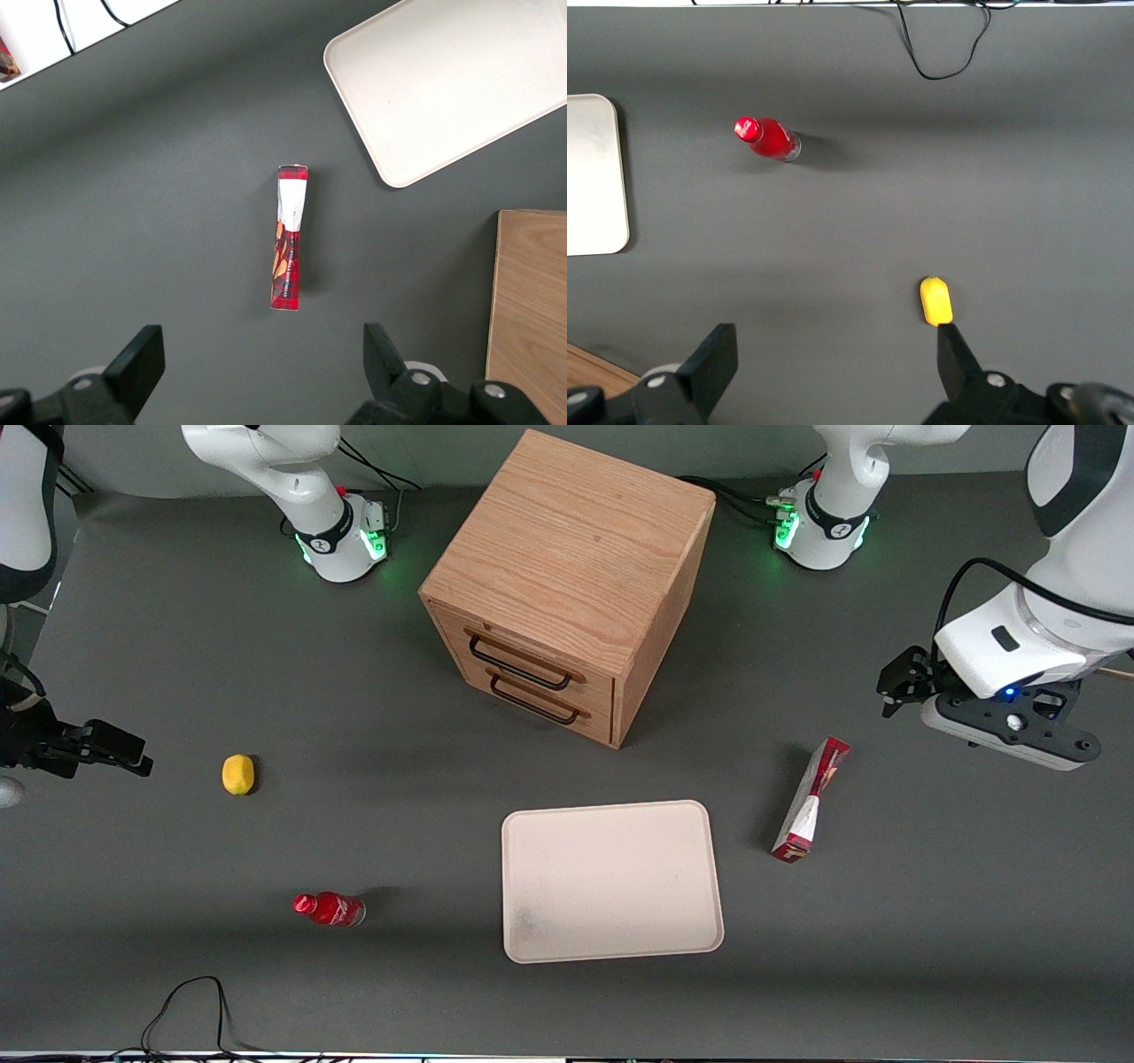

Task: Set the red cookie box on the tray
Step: 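Move the open left gripper down over the red-and-white cookie box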

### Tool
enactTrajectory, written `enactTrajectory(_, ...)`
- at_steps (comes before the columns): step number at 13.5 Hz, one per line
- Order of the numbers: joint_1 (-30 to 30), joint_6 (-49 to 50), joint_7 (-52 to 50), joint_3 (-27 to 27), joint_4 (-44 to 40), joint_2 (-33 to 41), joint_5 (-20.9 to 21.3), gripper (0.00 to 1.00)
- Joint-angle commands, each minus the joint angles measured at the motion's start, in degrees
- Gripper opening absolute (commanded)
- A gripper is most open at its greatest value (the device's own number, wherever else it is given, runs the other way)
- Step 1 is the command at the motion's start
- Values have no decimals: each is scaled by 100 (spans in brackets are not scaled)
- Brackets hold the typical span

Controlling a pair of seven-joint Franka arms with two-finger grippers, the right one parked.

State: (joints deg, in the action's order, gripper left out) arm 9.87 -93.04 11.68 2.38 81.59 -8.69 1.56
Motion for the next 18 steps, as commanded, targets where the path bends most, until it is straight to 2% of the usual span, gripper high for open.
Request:
enactTrajectory(1,85,32,116,-62,-47,-185,38,100)
enactTrajectory(3,76,-82,142,-53,23,-413,20,100)
enactTrajectory(14,85,-2726,142,-53,2474,-678,82,100)
enactTrajectory(18,138,-3246,151,-44,2783,-1002,99,100)
